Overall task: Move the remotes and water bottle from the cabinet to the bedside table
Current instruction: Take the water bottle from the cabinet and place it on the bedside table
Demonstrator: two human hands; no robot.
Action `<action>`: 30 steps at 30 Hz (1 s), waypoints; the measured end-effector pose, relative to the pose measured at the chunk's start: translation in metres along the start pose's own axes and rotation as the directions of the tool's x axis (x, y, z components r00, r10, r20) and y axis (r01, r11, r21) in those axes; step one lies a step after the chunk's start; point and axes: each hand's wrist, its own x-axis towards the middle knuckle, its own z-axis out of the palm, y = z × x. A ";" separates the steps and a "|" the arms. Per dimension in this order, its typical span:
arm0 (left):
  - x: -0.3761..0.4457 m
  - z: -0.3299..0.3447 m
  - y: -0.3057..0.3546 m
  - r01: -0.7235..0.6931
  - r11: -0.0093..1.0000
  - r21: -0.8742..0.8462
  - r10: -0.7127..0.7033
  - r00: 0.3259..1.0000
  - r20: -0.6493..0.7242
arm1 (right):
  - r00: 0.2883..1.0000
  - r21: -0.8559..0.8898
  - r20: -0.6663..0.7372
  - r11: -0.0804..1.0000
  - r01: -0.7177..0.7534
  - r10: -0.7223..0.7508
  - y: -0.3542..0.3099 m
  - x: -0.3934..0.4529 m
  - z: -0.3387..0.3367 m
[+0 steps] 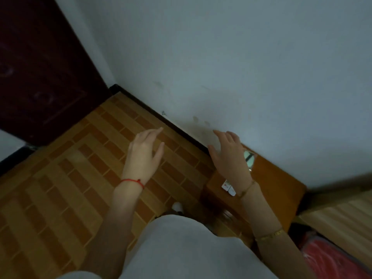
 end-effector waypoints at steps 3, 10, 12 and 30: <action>-0.017 -0.024 -0.031 0.103 0.995 0.016 -0.102 0.993 -0.063 | 0.989 0.020 0.088 0.993 0.114 -0.115 -0.039 0.013 0.018; -0.049 -0.079 -0.117 0.338 0.940 0.040 -0.322 0.922 -0.216 | 0.907 0.049 0.258 0.942 0.332 -0.333 -0.138 0.051 0.084; -0.058 -0.098 -0.145 0.407 0.912 0.044 -0.382 0.885 -0.265 | 0.873 0.070 0.295 0.920 0.385 -0.388 -0.173 0.061 0.108; -0.153 -0.230 -0.304 0.822 0.567 -0.058 -0.683 0.429 -0.592 | 0.370 0.344 0.479 0.558 0.756 -0.796 -0.458 0.071 0.264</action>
